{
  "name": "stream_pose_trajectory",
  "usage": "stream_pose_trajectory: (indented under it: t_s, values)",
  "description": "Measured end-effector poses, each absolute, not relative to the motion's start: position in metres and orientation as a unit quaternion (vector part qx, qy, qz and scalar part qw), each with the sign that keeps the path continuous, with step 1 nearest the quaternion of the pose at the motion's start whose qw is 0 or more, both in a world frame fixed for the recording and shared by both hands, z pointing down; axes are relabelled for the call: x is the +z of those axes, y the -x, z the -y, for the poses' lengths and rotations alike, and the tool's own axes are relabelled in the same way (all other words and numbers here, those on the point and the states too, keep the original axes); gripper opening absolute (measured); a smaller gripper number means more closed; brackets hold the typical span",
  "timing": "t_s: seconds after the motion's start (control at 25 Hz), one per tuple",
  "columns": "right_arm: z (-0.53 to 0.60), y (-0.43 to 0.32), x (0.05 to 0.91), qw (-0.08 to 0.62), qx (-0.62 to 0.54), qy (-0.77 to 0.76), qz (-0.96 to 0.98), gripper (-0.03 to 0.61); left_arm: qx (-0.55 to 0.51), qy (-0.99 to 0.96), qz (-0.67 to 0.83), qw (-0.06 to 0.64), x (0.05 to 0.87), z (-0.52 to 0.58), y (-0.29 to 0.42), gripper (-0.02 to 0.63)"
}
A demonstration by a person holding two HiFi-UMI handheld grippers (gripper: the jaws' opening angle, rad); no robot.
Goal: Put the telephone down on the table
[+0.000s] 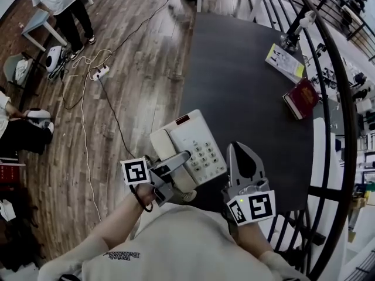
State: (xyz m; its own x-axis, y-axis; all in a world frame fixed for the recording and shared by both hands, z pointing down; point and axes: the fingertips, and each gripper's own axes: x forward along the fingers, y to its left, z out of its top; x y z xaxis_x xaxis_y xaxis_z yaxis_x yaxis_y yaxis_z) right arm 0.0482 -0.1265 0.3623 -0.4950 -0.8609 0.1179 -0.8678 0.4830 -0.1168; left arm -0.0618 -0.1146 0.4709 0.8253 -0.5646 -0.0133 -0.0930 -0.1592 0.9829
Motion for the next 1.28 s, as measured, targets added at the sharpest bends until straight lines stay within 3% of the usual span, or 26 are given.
stream_pose_trajectory:
  t_s: [0.48, 0.92, 1.28]
  values:
    - [0.246, -0.075, 0.392, 0.002, 0.118, -0.504, 0.856, 0.002, -0.131, -0.786, 0.219, 0.563, 0.510, 0.283, 0.019, 0.480]
    - [0.338, -0.090, 0.423, -0.033, 0.138, -0.521, 0.842, 0.002, -0.101, -0.742, 0.223, 0.624, 0.609, 0.398, -0.011, 0.480]
    - [0.359, -0.088, 0.438, -0.056, 0.153, -0.521, 0.838, 0.002, -0.052, -0.693, 0.257, 0.672, 0.672, 0.427, -0.023, 0.482]
